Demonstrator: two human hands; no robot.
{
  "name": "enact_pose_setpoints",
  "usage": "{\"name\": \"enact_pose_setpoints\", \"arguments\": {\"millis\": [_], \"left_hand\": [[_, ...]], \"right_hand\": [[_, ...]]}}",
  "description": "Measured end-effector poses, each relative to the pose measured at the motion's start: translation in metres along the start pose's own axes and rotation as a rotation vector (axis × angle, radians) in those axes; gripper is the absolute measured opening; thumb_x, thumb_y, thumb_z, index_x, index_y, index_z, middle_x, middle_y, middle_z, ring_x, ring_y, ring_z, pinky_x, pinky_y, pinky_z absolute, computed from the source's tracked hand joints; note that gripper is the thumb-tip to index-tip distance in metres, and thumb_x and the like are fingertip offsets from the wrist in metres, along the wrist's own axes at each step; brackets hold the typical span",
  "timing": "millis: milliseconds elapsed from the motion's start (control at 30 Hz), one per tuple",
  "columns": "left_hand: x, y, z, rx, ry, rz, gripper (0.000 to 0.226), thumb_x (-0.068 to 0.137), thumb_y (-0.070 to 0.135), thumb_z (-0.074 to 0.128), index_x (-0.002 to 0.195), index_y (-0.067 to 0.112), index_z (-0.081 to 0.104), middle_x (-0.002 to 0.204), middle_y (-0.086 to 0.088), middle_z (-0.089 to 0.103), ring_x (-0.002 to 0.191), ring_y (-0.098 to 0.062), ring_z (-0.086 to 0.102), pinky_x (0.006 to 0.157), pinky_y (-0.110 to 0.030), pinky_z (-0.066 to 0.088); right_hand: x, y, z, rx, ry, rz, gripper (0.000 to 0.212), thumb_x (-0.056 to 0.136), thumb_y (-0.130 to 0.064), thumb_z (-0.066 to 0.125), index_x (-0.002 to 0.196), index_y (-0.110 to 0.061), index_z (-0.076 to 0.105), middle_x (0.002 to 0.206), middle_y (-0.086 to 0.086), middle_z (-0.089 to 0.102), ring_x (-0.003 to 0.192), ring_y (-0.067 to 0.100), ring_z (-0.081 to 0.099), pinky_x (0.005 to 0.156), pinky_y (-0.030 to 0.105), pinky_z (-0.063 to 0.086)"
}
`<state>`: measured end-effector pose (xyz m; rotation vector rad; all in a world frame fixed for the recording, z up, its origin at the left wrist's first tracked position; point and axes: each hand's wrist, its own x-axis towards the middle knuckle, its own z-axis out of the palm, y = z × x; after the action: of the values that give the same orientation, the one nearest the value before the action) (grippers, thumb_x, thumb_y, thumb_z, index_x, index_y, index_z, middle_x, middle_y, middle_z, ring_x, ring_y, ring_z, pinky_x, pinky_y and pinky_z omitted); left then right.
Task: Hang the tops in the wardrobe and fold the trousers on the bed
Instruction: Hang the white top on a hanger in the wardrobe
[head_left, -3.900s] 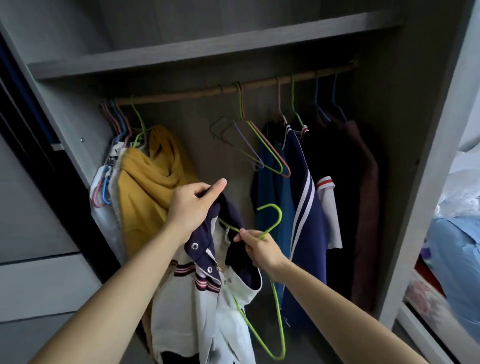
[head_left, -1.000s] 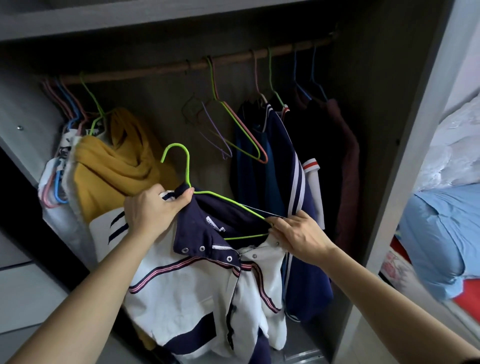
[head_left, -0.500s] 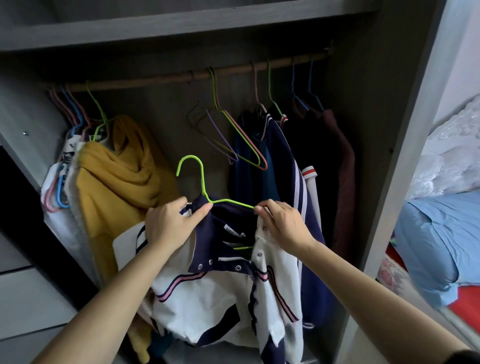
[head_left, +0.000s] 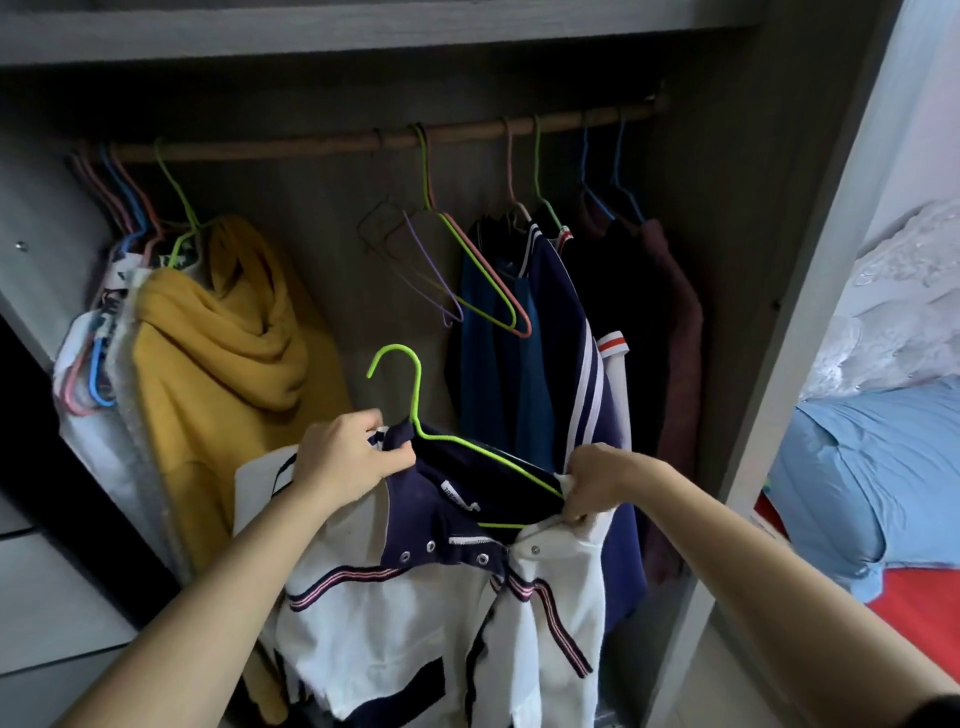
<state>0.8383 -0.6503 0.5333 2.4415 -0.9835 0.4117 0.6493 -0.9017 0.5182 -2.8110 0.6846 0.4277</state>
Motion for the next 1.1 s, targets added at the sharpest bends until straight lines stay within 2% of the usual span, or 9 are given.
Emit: {"name": "enact_pose_setpoints", "arguments": {"millis": [167, 333, 467, 567, 633, 700, 867, 1000, 1100], "left_hand": [[-0.003, 0.007, 0.01, 0.244, -0.046, 0.182, 0.042, 0.061, 0.066, 0.045, 0.064, 0.025, 0.043, 0.048, 0.003, 0.05, 0.052, -0.019, 0.05, 0.045, -0.028, 0.027], [-0.022, -0.006, 0.028, 0.501, -0.217, 0.256, 0.051, 0.068, 0.08, 0.053, 0.08, 0.03, 0.049, 0.08, 0.004, 0.071, 0.081, -0.022, 0.068, 0.057, -0.03, 0.041], [-0.012, -0.003, 0.016, 0.083, -0.073, -0.031, 0.06, 0.053, 0.078, 0.051, 0.071, 0.021, 0.053, 0.064, 0.004, 0.062, 0.069, -0.024, 0.064, 0.051, -0.03, 0.041], [-0.008, -0.002, 0.012, -0.165, -0.071, -0.17, 0.05, 0.053, 0.065, 0.056, 0.075, 0.02, 0.057, 0.068, 0.006, 0.064, 0.07, -0.019, 0.062, 0.059, -0.033, 0.047], [-0.011, 0.001, 0.015, -0.289, -0.102, -0.256, 0.045, 0.052, 0.062, 0.059, 0.074, 0.022, 0.055, 0.069, 0.008, 0.065, 0.07, -0.017, 0.062, 0.06, -0.033, 0.044], [-0.013, 0.004, 0.021, -0.426, -0.109, -0.357, 0.044, 0.05, 0.059, 0.062, 0.073, 0.022, 0.053, 0.066, 0.007, 0.064, 0.067, -0.018, 0.061, 0.059, -0.033, 0.041], [-0.014, 0.011, 0.031, -0.645, -0.069, -0.497, 0.045, 0.047, 0.053, 0.066, 0.07, 0.02, 0.047, 0.058, 0.01, 0.056, 0.059, -0.016, 0.053, 0.054, -0.032, 0.036], [-0.013, 0.022, 0.041, -0.675, -0.034, -0.527, 0.05, 0.047, 0.054, 0.068, 0.08, 0.02, 0.052, 0.076, 0.001, 0.066, 0.07, -0.02, 0.063, 0.061, -0.037, 0.046], [-0.013, 0.03, 0.048, -0.735, -0.057, -0.527, 0.047, 0.049, 0.047, 0.072, 0.08, 0.019, 0.05, 0.076, -0.002, 0.064, 0.069, -0.023, 0.061, 0.065, -0.039, 0.048]], "right_hand": [[0.003, -0.006, 0.006, -0.088, 0.268, 0.013, 0.015, 0.076, -0.031, 0.062, 0.081, -0.017, 0.058, 0.088, 0.003, 0.063, 0.092, 0.027, 0.066, 0.064, 0.028, 0.042], [-0.003, -0.023, -0.007, 0.797, 0.278, -0.044, 0.016, 0.064, -0.032, 0.061, 0.063, -0.017, 0.061, 0.065, -0.005, 0.059, 0.065, 0.013, 0.054, 0.054, 0.025, 0.043], [-0.005, -0.027, -0.015, 1.06, 0.289, 0.006, 0.023, 0.07, -0.039, 0.065, 0.072, -0.016, 0.066, 0.07, -0.004, 0.057, 0.07, 0.014, 0.054, 0.064, 0.031, 0.045], [0.003, -0.023, -0.009, 0.98, 0.378, 0.043, 0.024, 0.084, -0.042, 0.068, 0.081, -0.019, 0.063, 0.087, 0.006, 0.061, 0.089, 0.026, 0.06, 0.081, 0.041, 0.05], [0.005, -0.025, -0.003, 0.619, 0.504, 0.156, 0.034, 0.09, -0.052, 0.06, 0.101, -0.02, 0.063, 0.115, 0.013, 0.055, 0.113, 0.034, 0.051, 0.097, 0.046, 0.042], [0.004, -0.028, -0.003, 0.387, 0.59, 0.173, 0.042, 0.096, -0.055, 0.051, 0.108, -0.015, 0.056, 0.122, 0.016, 0.052, 0.114, 0.04, 0.05, 0.094, 0.046, 0.042], [0.007, -0.032, -0.021, 0.54, 0.57, 0.089, 0.039, 0.101, -0.045, 0.05, 0.092, -0.007, 0.044, 0.106, 0.022, 0.064, 0.099, 0.042, 0.059, 0.072, 0.036, 0.038], [0.004, -0.052, -0.028, 0.516, 0.707, -0.006, 0.035, 0.098, -0.036, 0.058, 0.111, -0.003, 0.056, 0.104, 0.018, 0.067, 0.099, 0.038, 0.06, 0.072, 0.036, 0.04], [0.003, -0.066, -0.027, 0.659, 0.681, -0.107, 0.029, 0.096, -0.031, 0.064, 0.098, -0.002, 0.065, 0.088, 0.013, 0.066, 0.087, 0.03, 0.063, 0.072, 0.037, 0.046]]}}
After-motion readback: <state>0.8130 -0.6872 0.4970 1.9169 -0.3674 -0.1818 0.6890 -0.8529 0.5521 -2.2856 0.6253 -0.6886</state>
